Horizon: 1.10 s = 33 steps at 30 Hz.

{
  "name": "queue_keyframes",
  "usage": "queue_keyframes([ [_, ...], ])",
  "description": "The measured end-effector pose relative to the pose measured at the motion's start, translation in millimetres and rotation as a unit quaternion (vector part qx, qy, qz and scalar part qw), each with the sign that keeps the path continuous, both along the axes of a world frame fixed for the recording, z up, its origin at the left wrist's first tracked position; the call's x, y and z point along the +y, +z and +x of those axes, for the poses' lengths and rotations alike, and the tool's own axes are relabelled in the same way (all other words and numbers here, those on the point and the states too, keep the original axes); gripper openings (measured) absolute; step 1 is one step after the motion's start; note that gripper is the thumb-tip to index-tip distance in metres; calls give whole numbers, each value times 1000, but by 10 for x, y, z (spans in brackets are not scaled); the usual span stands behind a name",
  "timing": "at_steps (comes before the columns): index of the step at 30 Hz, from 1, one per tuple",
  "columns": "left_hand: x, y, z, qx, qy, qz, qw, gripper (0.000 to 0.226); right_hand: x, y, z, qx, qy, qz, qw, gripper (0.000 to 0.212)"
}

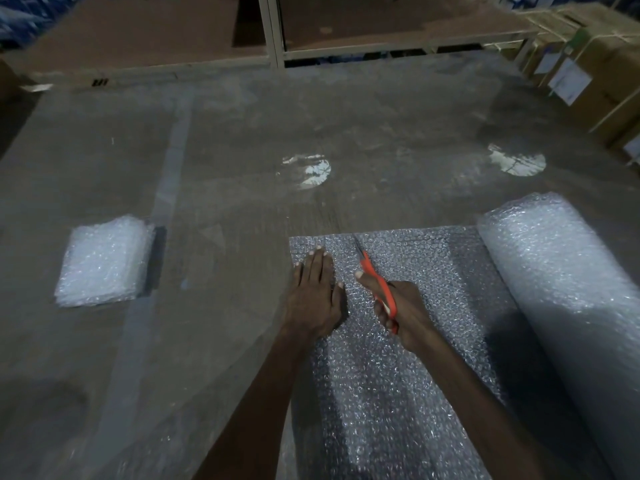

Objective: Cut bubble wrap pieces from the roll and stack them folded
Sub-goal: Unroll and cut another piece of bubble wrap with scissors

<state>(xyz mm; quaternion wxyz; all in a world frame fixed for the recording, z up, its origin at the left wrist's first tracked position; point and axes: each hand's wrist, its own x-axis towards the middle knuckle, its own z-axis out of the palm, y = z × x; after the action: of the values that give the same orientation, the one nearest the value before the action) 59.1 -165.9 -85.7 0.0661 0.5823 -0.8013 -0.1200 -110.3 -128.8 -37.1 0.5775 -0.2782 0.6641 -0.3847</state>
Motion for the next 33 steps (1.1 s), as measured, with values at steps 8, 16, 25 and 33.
queue_keyframes([
  [8, -4, -13, 8, 4, -2, -2, 1000, 77, -24, -24, 18, 2, -4, -3, 1000, 55],
  [16, 1, -15, 3, 4, -2, 2, 1000, 74, -80, -7, 16, -5, 0, -10, 1000, 53],
  [25, 0, -32, -2, 12, 3, 0, 1000, 76, -102, -24, 6, -11, 10, -24, 1000, 62],
  [33, -3, -32, 8, 12, 4, 7, 1000, 71, -201, 32, 40, -6, 3, -17, 1000, 47],
])
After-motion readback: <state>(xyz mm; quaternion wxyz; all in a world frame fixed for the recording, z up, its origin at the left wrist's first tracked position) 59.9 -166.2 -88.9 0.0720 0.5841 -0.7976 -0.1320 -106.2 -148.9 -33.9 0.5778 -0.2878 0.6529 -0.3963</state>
